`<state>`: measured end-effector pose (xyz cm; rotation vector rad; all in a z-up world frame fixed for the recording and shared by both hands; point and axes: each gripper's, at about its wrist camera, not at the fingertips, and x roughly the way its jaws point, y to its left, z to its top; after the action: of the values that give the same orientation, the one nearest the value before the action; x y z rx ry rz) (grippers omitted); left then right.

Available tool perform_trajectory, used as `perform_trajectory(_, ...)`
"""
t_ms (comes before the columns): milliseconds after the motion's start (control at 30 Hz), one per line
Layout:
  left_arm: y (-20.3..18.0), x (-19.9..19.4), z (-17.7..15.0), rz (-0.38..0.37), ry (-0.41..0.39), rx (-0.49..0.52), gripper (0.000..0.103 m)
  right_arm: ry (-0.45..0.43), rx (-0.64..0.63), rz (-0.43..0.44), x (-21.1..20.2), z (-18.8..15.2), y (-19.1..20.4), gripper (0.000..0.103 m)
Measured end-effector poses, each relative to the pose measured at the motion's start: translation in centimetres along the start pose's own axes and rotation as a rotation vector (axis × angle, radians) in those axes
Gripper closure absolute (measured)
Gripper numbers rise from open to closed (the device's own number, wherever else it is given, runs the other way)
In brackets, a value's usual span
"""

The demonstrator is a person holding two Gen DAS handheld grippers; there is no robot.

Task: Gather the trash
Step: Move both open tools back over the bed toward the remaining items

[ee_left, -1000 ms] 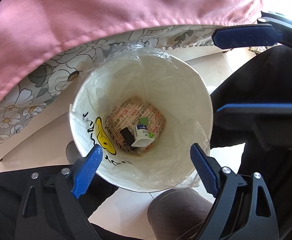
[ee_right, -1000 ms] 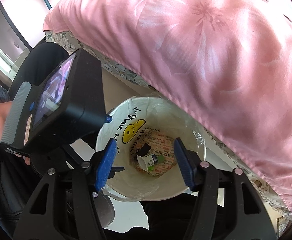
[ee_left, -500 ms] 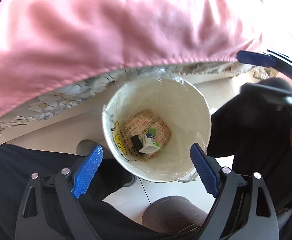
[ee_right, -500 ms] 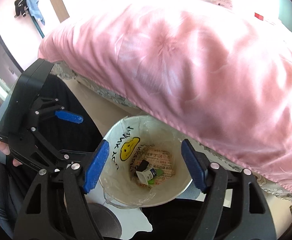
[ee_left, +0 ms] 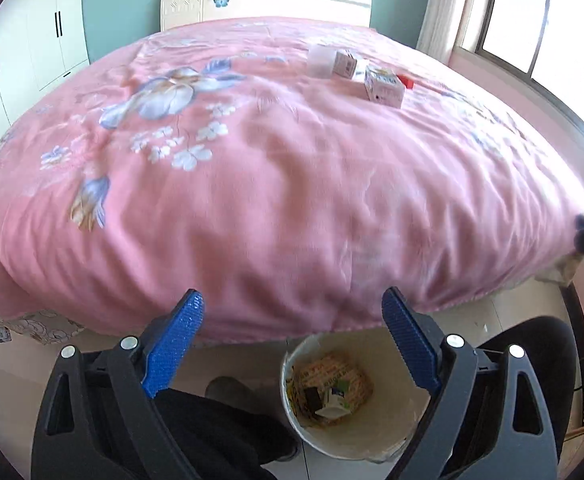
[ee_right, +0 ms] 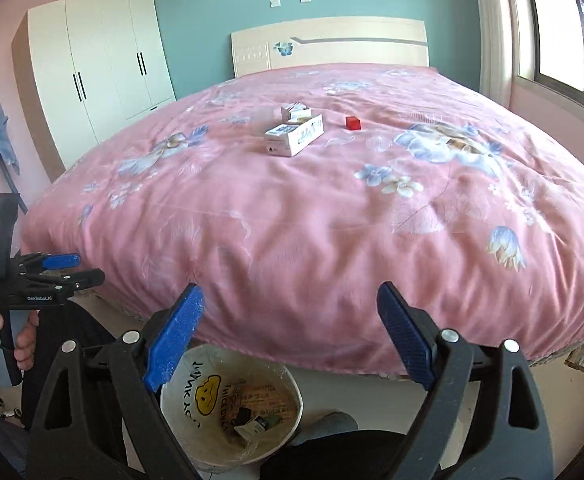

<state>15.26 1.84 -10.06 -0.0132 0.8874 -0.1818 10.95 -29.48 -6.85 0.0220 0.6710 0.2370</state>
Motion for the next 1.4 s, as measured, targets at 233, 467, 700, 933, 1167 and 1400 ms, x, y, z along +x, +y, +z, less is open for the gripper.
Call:
perform_trajectory(233, -0.8, -0.7, 4.4, -0.006, -0.076, -0.015, 0.011, -0.015, 0.036, -0.093, 0.3, 2.9, -2.6, 0.016)
perform_trajectory(467, -2.5, -0.2, 6.7, -0.06, -0.074, 0.003, 0.011, 0.039, 0.128, -0.017, 1.7, 4.6, -5.8, 0.016)
perform_trajectory(700, -3.3, 1.2, 8.8, -0.074, -0.043, -0.004, 0.011, 0.061, 0.169, -0.069, 3.1, 6.4, -8.3, 0.016)
perform_trajectory(933, -2.1, 3.3, 12.1, -0.009, -0.031, -0.045, 0.01, 0.067, 0.177, -0.063, 4.7, 8.5, -8.9, 0.016)
perform_trajectory(1167, -1.1, 5.0, 15.4, 0.043, -0.059, -0.016, 0.01, 0.065, 0.136, -0.043, 6.5, 9.5, -7.9, 0.016)
perform_trajectory(1400, -1.0, 6.8, 18.1, 0.007, -0.084, 0.041, 0.01, 0.077, 0.075, -0.047, 9.3, 11.0, -7.9, 0.016)
